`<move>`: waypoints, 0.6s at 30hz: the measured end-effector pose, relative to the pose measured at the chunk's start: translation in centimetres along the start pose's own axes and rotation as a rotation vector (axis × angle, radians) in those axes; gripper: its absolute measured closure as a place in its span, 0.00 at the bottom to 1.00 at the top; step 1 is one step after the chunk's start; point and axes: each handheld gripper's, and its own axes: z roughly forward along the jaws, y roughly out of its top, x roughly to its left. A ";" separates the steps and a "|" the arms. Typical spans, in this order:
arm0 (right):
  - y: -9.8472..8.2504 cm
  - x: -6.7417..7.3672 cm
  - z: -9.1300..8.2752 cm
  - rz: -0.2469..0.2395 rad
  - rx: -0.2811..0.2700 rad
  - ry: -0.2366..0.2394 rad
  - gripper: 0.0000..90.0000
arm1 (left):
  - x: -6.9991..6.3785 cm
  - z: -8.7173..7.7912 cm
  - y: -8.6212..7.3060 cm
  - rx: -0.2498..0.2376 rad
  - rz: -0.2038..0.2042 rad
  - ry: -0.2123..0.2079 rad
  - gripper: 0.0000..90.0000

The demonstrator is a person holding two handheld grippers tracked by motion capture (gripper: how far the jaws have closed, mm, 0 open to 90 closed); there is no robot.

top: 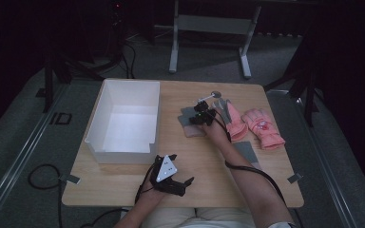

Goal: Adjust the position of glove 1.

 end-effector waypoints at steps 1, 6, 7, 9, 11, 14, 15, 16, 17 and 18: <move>-0.1 0.1 0.2 0.004 -0.007 0.000 0.68 | 0.0 0.0 0.0 0.000 -0.001 0.000 0.00; 0.0 0.3 0.3 0.018 0.000 -0.020 0.80 | 0.0 0.0 0.0 0.000 0.001 0.002 0.00; 0.0 0.3 0.3 0.031 0.003 -0.029 0.84 | 0.0 0.0 0.0 0.000 0.001 0.002 0.00; 0.1 0.4 0.4 0.069 0.002 -0.033 0.91 | 0.0 0.0 0.0 -0.001 0.001 0.000 0.00; 0.3 0.7 0.5 0.072 0.002 -0.044 0.93 | 0.0 0.0 0.0 -0.001 -0.001 -0.001 0.00; 0.4 0.9 0.2 0.092 0.007 -0.058 0.95 | 0.1 0.0 0.0 -0.002 -0.006 -0.002 0.00; 0.5 1.0 -0.1 0.089 0.004 -0.067 0.95 | 0.1 0.0 0.0 -0.003 -0.008 -0.003 0.00; 0.5 1.0 -0.6 0.094 -0.002 -0.077 0.95 | 0.1 -0.1 0.0 -0.002 -0.008 -0.003 0.00; 0.5 1.1 -0.9 0.094 -0.006 -0.079 0.95 | 0.1 0.0 0.0 -0.004 -0.009 -0.004 0.00; 0.5 1.3 -1.7 0.094 -0.021 -0.084 0.95 | 0.1 -0.1 0.0 -0.005 -0.010 -0.003 0.00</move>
